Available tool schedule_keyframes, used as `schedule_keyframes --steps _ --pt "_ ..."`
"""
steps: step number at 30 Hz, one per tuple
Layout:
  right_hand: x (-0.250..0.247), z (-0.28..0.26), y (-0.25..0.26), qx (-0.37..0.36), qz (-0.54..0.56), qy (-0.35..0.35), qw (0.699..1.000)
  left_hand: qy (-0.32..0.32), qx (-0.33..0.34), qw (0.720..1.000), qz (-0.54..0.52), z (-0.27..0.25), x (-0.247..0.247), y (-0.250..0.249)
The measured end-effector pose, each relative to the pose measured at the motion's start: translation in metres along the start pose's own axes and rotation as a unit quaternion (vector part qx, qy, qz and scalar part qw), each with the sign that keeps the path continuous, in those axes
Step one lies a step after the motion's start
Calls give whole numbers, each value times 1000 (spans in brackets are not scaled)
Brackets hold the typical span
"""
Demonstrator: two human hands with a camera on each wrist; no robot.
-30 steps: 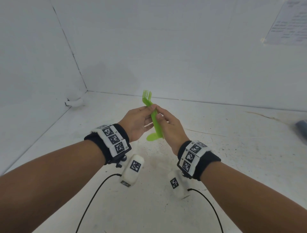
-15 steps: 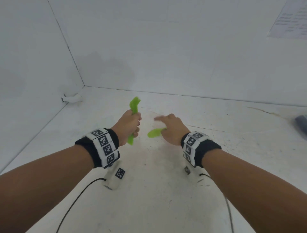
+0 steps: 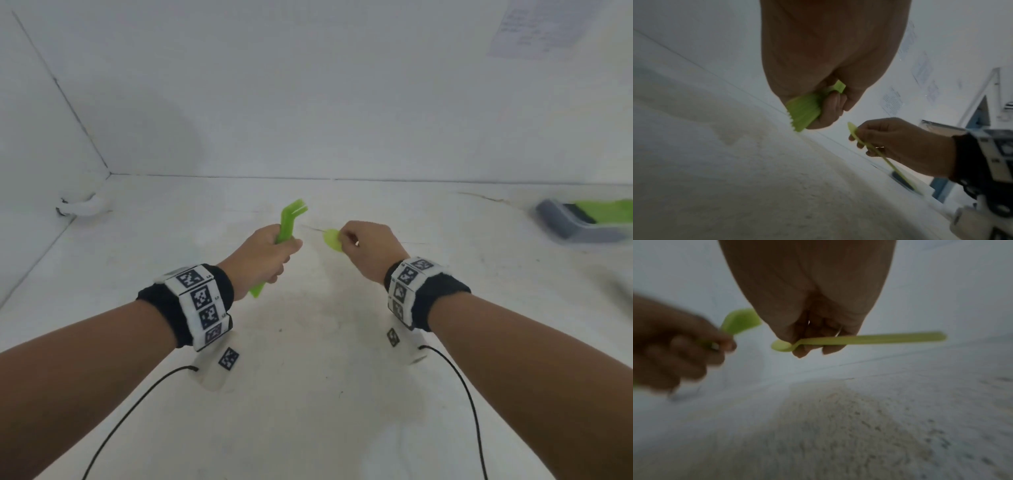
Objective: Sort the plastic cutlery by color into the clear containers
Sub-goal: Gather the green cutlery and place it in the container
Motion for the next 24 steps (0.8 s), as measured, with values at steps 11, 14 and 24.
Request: schedule_keyframes --steps 11,14,24 --pt "-104 -112 -136 179 528 -303 773 34 143 988 50 -3 172 -100" --pt "-138 -153 -189 195 402 -299 843 -6 200 971 128 -8 223 -137" --pt "-236 -222 -308 96 -116 -78 986 -80 348 879 317 -16 374 -223"
Point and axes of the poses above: each hand's wrist, its own z-axis towards the middle knuckle, its own x-axis out of the palm, y = z × x, the point moved 7 cm from there along z, towards the middle knuckle, and after that the axes turned 11 degrees about -x, right-handed, at the moved point
